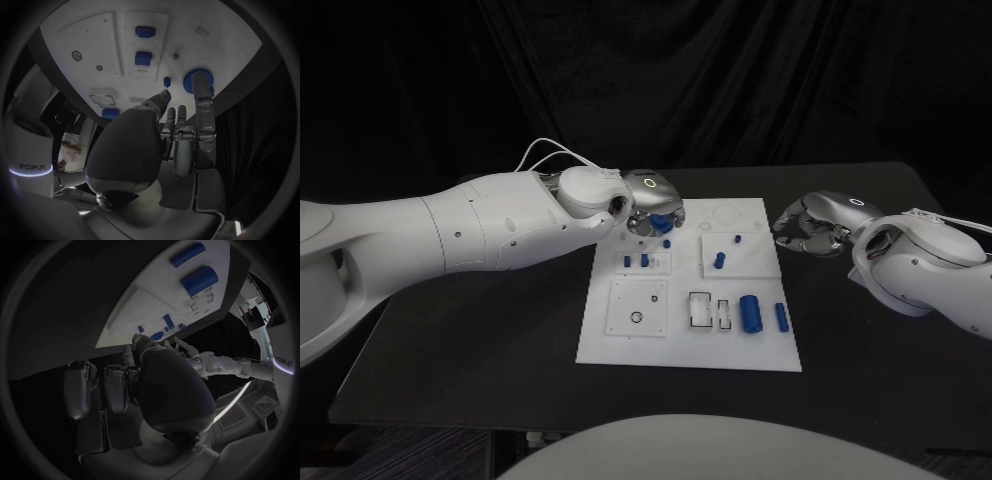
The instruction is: Assemble the parts on the task board
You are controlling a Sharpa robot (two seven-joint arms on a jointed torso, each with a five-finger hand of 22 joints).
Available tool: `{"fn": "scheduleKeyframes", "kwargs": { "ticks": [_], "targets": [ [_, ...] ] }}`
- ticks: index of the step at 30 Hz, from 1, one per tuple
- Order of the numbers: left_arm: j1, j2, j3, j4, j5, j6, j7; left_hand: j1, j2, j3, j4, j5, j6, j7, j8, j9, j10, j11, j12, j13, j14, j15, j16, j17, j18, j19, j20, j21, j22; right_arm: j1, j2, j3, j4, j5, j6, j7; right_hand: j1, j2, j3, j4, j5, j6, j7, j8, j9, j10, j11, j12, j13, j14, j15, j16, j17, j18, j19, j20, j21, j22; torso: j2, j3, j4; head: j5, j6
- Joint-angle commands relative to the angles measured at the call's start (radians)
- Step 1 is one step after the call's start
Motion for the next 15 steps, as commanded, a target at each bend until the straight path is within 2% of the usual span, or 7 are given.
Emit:
{"fn": "scheduleKeyframes", "kwargs": {
  "ticks": [1,7,12,15],
  "targets": [
    [0.0,0.01,0.001,-0.008,-0.014,-0.002,0.006,-0.012,0.0,-0.01,0.001,-0.004,-0.001,-0.002,0.002,-0.004,0.009,0.001,0.008,-0.003,0.102,-0.004,-0.001,0.263,0.009,0.053,-0.004,-0.001,0.001,-0.002,-0.002,0.001,0.004,-0.002,-0.01,-0.014,0.001,0.0,0.003,0.0,0.006,0.007,-0.001,-0.002,-0.001,0.02,0.007,-0.003,0.123,0.073,0.004,-0.003,0.101,0.015,0.034,0.008,-0.002,0.203,0.003,-0.0008,-0.0003,0.003,0.0],
    [-0.003,0.023,0.001,-0.021,-0.014,0.013,0.003,-0.033,0.002,-0.022,0.008,-0.012,0.001,0.004,0.002,-0.014,0.029,0.0,0.019,-0.009,0.102,-0.003,-0.001,0.263,0.009,0.052,-0.003,-0.003,0.0,-0.002,0.002,0.001,0.004,-0.002,-0.011,-0.012,0.002,0.0,0.004,-0.001,0.006,0.008,-0.001,-0.001,-0.001,0.02,0.007,-0.002,0.124,0.073,0.004,-0.003,0.101,0.015,0.034,0.008,-0.002,0.203,0.006,-0.0028,-0.0013,0.006,0.0],
    [-0.007,0.03,0.001,-0.03,-0.014,0.026,0.001,-0.043,0.002,-0.028,0.01,-0.013,0.002,0.005,0.002,-0.019,0.037,0.0,0.024,-0.011,0.102,-0.003,-0.001,0.263,0.009,0.052,-0.002,-0.005,0.0,-0.002,0.008,0.001,0.001,-0.002,-0.013,-0.01,0.002,0.0,0.004,-0.001,0.006,0.008,-0.001,-0.001,-0.001,0.02,0.007,-0.002,0.124,0.073,0.004,-0.003,0.101,0.015,0.034,0.008,-0.002,0.203,0.005,-0.0021,-0.0016,0.009,0.0],
    [-0.009,0.031,0.001,-0.033,-0.014,0.029,0.0,-0.047,0.005,-0.031,0.009,-0.014,0.01,-0.006,0.005,-0.023,0.056,0.0,0.037,-0.009,0.102,-0.002,-0.001,0.263,0.009,0.052,-0.001,-0.009,0.0,-0.002,0.009,0.001,0.0,-0.002,-0.013,-0.009,0.002,0.0,0.005,-0.001,0.006,0.008,-0.001,-0.001,-0.001,0.02,0.007,-0.003,0.123,0.073,0.004,-0.003,0.101,0.015,0.034,0.008,-0.002,0.203,0.004,-0.001,-0.0014,0.011,0.0]
  ]
}}
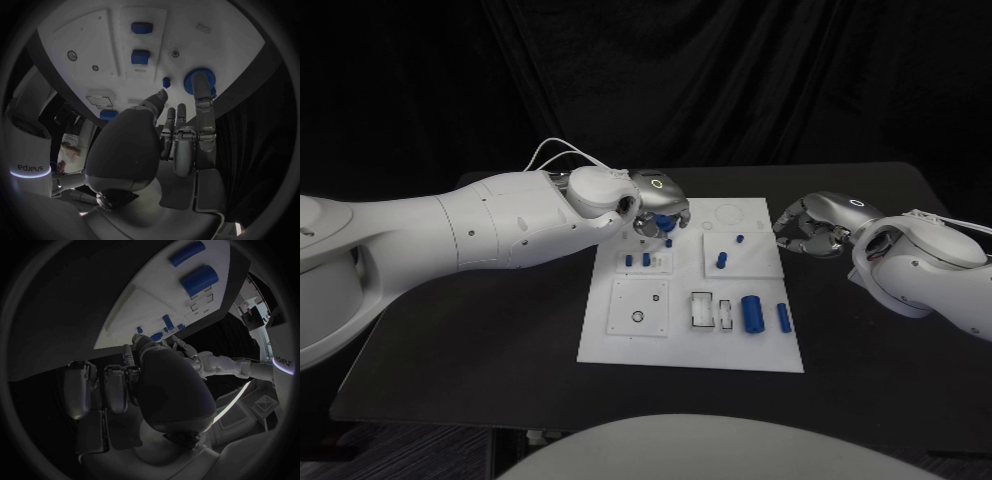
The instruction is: Assemble the parts on the task board
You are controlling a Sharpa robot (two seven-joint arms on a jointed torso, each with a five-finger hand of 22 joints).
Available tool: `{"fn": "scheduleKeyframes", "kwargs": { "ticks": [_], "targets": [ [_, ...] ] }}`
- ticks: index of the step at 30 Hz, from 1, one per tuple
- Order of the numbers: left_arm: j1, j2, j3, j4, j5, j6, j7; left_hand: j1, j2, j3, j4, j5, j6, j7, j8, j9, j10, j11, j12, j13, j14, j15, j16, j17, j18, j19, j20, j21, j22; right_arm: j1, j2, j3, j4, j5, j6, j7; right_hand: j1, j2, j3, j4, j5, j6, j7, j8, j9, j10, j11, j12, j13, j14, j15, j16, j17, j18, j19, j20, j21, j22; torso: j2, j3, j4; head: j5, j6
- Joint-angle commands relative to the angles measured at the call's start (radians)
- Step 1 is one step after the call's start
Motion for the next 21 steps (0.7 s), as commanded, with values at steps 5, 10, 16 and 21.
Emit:
{"fn": "scheduleKeyframes", "kwargs": {
  "ticks": [5,10,16,21],
  "targets": [
    [-0.009,0.005,0.001,-0.01,-0.006,0.023,0.0,-0.011,0.002,-0.009,-0.001,-0.007,0.014,-0.011,0.006,-0.004,0.02,-0.001,0.015,0.003,0.102,-0.002,-0.001,0.263,0.009,0.052,-0.001,-0.007,0.0,-0.002,0.002,0.001,-0.003,-0.002,-0.013,-0.009,0.002,0.0,0.005,-0.001,0.006,0.008,-0.001,-0.001,-0.001,0.02,0.007,-0.003,0.123,0.073,0.004,-0.003,0.101,0.015,0.034,0.008,-0.002,0.203,-0.003,0.0007,0.002,0.0,0.0],
    [-0.015,0.006,0.001,-0.016,-0.006,0.031,-0.003,-0.015,0.002,-0.012,0.0,-0.009,0.018,-0.013,0.007,-0.005,0.022,-0.001,0.017,0.003,0.102,-0.002,-0.001,0.263,0.009,0.052,-0.001,-0.008,0.0,-0.002,0.003,0.001,-0.003,-0.002,-0.013,-0.008,0.002,0.0,0.005,-0.001,0.006,0.008,-0.001,-0.001,-0.001,0.02,0.007,-0.003,0.123,0.073,0.004,-0.003,0.101,0.015,0.034,0.008,-0.002,0.203,-0.005,-0.0008,0.0011,-0.001,0.0],
    [-0.02,0.006,0.001,-0.018,-0.006,0.04,-0.005,-0.02,0.004,-0.014,0.002,-0.009,0.024,-0.012,0.008,-0.007,0.026,-0.001,0.02,0.004,0.102,-0.002,-0.001,0.263,0.009,0.052,0.0,-0.01,-0.001,-0.002,0.004,0.001,-0.004,-0.002,-0.014,-0.007,0.002,0.0,0.005,-0.001,0.006,0.008,-0.001,-0.001,-0.001,0.02,0.007,-0.003,0.123,0.073,0.004,-0.003,0.101,0.015,0.034,0.008,-0.002,0.203,-0.005,-0.0022,-0.0002,0.0,0.0],
    [-0.029,0.005,0.001,-0.022,-0.006,0.045,-0.009,-0.031,0.006,-0.018,0.007,-0.003,0.027,-0.011,0.006,-0.01,0.032,-0.001,0.024,0.003,0.102,-0.001,-0.001,0.263,0.009,0.052,0.001,-0.013,0.0,-0.002,0.007,0.001,-0.005,-0.002,-0.014,-0.007,0.002,0.0,0.005,-0.001,0.006,0.008,-0.001,-0.001,-0.001,0.02,0.007,-0.003,0.123,0.073,0.004,-0.003,0.101,0.015,0.034,0.008,-0.002,0.203,-0.004,-0.0018,0.0005,-0.003,0.0]
  ]
}}
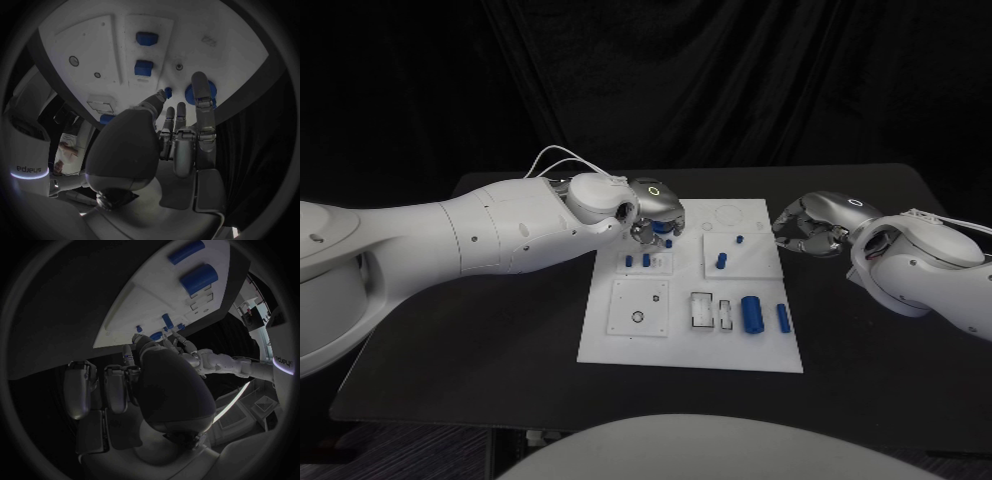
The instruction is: Assemble the parts on the task board
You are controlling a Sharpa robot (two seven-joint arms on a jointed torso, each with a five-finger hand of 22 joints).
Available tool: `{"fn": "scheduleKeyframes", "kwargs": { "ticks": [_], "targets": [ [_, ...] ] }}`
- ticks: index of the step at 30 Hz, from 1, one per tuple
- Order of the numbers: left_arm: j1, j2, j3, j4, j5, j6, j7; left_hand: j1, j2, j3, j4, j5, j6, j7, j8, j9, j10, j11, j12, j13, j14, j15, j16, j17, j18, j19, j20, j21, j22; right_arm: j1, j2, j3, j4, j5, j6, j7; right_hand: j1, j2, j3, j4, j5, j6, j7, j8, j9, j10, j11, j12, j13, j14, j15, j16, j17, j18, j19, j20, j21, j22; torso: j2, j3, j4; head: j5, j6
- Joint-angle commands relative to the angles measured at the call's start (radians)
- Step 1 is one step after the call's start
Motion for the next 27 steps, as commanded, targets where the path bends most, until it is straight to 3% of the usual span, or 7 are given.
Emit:
{"fn": "scheduleKeyframes", "kwargs": {
  "ticks": [1,10,27],
  "targets": [
    [-0.007,0.002,0.001,-0.004,-0.004,0.015,-0.002,-0.011,0.003,-0.005,0.002,0.003,0.006,0.001,0.001,-0.002,0.007,0.002,0.003,0.0,0.102,-0.001,-0.001,0.263,0.009,0.052,0.001,-0.006,0.0,-0.002,0.002,0.001,-0.001,-0.002,-0.013,-0.007,0.002,0.0,0.005,-0.001,0.006,0.008,-0.001,-0.001,-0.001,0.02,0.008,-0.003,0.124,0.073,0.004,-0.003,0.101,0.015,0.034,0.008,-0.002,0.204,0.0,-0.0003,-0.0005,-0.002,0.0],
    [-0.021,0.015,0.001,-0.024,-0.004,-0.011,0.009,-0.006,0.012,0.002,-0.002,0.024,0.008,-0.001,0.0,-0.008,0.011,0.001,0.004,-0.002,0.102,-0.001,-0.001,0.263,0.009,0.052,0.001,-0.009,0.0,-0.002,0.002,0.001,-0.001,-0.002,-0.013,-0.007,0.002,0.0,0.005,-0.001,0.006,0.008,-0.001,-0.001,-0.001,0.02,0.008,-0.003,0.124,0.073,0.004,-0.003,0.101,0.015,0.034,0.008,-0.002,0.204,0.002,0.0017,0.0002,-0.004,0.0],
    [-0.035,0.036,0.001,-0.059,-0.004,-0.044,0.012,0.005,0.024,0.02,-0.011,0.057,0.017,-0.002,0.0,-0.015,0.017,0.002,0.004,-0.007,0.102,0.0,-0.001,0.263,0.01,0.052,0.002,-0.019,-0.001,-0.002,0.004,0.001,-0.002,-0.002,-0.013,-0.008,0.002,0.0,0.007,-0.003,0.007,0.009,-0.001,-0.001,-0.001,0.02,0.008,-0.003,0.123,0.072,0.004,-0.003,0.1,0.015,0.034,0.008,-0.003,0.203,0.003,0.0007,-0.0006,-0.006,0.0]
  ]
}}
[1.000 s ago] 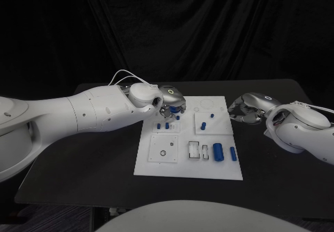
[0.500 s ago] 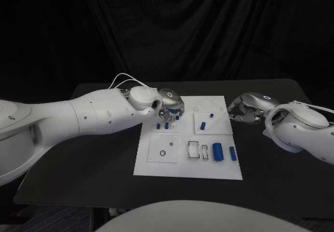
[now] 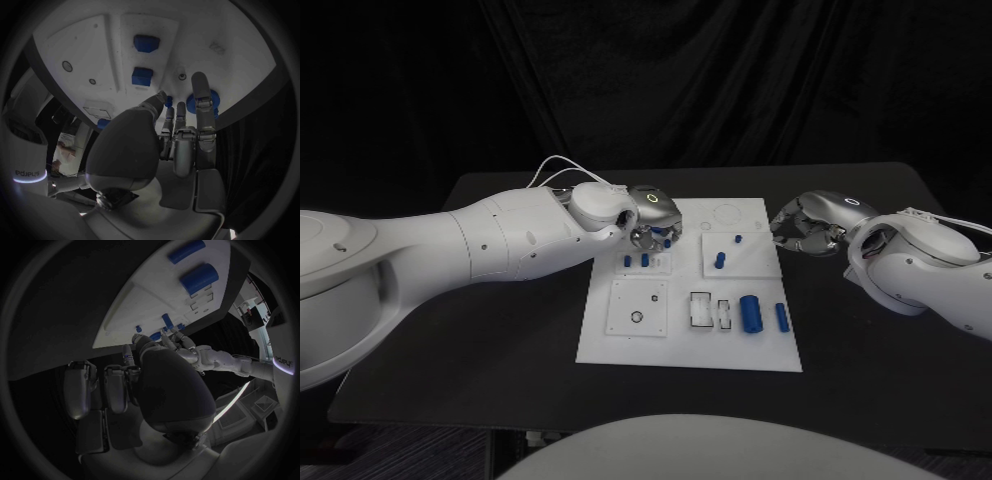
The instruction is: Assemble the parts on the task board
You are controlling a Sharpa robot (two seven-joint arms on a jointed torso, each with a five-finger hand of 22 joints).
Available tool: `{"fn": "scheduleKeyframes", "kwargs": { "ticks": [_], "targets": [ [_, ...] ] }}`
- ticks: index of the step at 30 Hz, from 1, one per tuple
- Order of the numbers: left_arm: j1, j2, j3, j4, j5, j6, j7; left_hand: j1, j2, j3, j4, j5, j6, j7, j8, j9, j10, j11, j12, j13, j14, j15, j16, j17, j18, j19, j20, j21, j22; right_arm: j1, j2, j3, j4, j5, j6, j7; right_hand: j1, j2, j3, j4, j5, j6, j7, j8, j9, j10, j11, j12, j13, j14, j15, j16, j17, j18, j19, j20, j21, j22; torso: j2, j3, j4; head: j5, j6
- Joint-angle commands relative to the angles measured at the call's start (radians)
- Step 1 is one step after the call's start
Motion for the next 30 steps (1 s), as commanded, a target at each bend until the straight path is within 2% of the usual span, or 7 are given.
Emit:
{"fn": "scheduleKeyframes", "kwargs": {
  "ticks": [1,6,17,26,30],
  "targets": [
    [-0.003,0.004,0.001,-0.001,-0.003,-0.022,0.012,0.002,0.013,0.009,0.001,0.008,0.006,0.001,0.0,-0.002,0.008,-0.001,0.004,-0.002,0.102,0.0,-0.001,0.263,0.01,0.051,0.002,-0.006,-0.001,-0.002,0.001,0.001,0.0,-0.002,-0.012,-0.008,0.002,0.0,0.004,-0.001,0.003,0.01,-0.001,-0.001,-0.001,0.02,0.008,-0.003,0.123,0.072,0.004,-0.003,0.1,0.015,0.034,0.008,-0.003,0.203,0.001,-0.0003,-0.0011,0.002,0.0],
    [-0.004,0.007,0.001,-0.006,-0.003,-0.027,0.025,0.005,0.018,0.017,-0.002,0.017,0.011,0.001,0.001,-0.004,0.009,-0.001,0.003,-0.005,0.102,0.0,-0.001,0.263,0.01,0.051,0.003,-0.011,-0.001,-0.002,0.003,0.001,-0.001,-0.002,-0.012,-0.009,0.002,0.0,0.004,-0.001,0.003,0.01,-0.001,-0.001,-0.001,0.02,0.008,-0.003,0.123,0.072,0.004,-0.003,0.1,0.015,0.034,0.008,-0.003,0.203,0.001,0.0001,0.0002,0.001,0.0],
    [-0.007,0.015,0.001,-0.026,-0.003,-0.04,0.06,0.016,0.029,0.047,-0.02,0.036,0.068,0.012,0.02,-0.003,0.07,-0.032,0.008,-0.02,0.102,-0.016,-0.001,0.263,0.01,0.051,-0.008,-0.022,-0.001,-0.002,0.005,0.001,-0.003,-0.002,-0.007,-0.012,0.002,0.001,0.005,-0.001,0.004,0.01,0.0,-0.001,-0.001,0.019,0.008,-0.003,0.121,0.072,0.004,-0.003,0.099,0.015,0.033,0.008,-0.004,0.203,-0.001,0.0001,0.0003,0.002,0.0],
    [-0.013,0.022,0.001,-0.035,-0.003,-0.029,0.062,0.007,0.025,0.057,-0.021,0.033,0.074,0.014,0.016,-0.005,0.097,-0.035,-0.018,-0.046,0.102,-0.018,-0.001,0.263,0.01,0.051,-0.009,-0.032,-0.001,-0.002,0.005,0.001,-0.004,-0.002,-0.005,-0.014,0.002,0.001,0.005,-0.001,0.004,0.01,0.0,-0.001,-0.001,0.019,0.008,-0.003,0.121,0.072,0.004,-0.003,0.099,0.015,0.033,0.008,-0.004,0.203,-0.001,0.0004,0.0019,0.0,0.0],
    [-0.018,0.026,0.001,-0.042,-0.003,-0.032,0.063,0.005,0.025,0.061,-0.024,0.033,0.083,0.014,0.019,-0.004,0.112,-0.037,-0.028,-0.057,0.102,-0.019,-0.001,0.263,0.01,0.051,-0.01,-0.035,-0.001,-0.002,0.005,0.001,-0.003,-0.002,-0.004,-0.015,0.002,0.001,0.005,-0.001,0.004,0.01,0.0,-0.001,-0.001,0.019,0.008,-0.003,0.121,0.072,0.004,-0.003,0.099,0.015,0.033,0.008,-0.004,0.203,0.0,0.001,0.0005,0.001,0.0]
  ]
}}
